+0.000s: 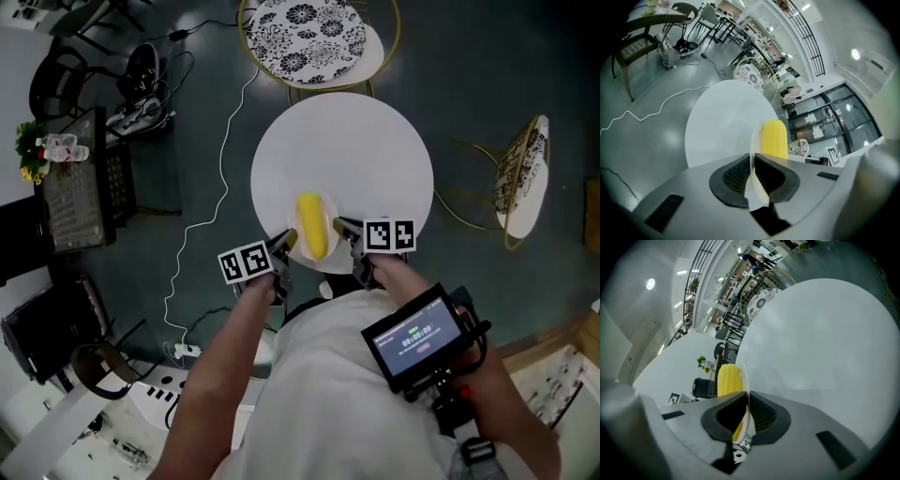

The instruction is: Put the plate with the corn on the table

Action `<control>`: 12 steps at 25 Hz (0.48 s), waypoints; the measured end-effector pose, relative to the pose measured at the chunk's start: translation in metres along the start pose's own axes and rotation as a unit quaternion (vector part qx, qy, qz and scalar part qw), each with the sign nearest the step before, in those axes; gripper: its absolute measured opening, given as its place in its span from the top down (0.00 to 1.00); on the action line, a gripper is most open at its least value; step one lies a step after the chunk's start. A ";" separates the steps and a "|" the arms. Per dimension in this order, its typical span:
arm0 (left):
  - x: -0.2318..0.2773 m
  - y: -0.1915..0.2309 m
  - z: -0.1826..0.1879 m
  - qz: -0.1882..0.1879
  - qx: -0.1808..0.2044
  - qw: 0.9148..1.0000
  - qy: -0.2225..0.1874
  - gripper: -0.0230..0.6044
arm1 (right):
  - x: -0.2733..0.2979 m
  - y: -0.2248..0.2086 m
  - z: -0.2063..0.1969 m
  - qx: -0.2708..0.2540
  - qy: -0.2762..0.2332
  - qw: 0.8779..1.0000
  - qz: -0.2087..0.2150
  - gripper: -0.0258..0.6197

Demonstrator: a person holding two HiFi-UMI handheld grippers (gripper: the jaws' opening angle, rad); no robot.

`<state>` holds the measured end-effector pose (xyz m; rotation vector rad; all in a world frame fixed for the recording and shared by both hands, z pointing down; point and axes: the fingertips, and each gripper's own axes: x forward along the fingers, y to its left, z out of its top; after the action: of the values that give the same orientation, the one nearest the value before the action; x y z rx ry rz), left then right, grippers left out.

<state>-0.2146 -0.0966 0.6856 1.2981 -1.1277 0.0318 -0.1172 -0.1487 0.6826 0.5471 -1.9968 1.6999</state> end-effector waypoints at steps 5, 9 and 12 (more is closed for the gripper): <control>-0.001 -0.001 -0.001 0.002 0.019 1.000 0.015 0.90 | -0.004 0.000 -0.005 0.007 -0.012 1.000 -0.002 0.91; 0.016 0.000 -0.001 0.008 0.030 0.999 0.024 0.90 | -0.004 -0.017 -0.002 0.019 -0.025 1.000 -0.002 0.91; 0.028 -0.002 -0.001 0.014 0.037 0.999 0.028 0.90 | -0.006 -0.027 0.001 0.025 -0.032 0.999 -0.003 0.91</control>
<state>-0.1991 -0.1118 0.7026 1.3396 -1.1047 0.1306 -0.0968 -0.1542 0.7005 0.6318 -1.9985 1.7531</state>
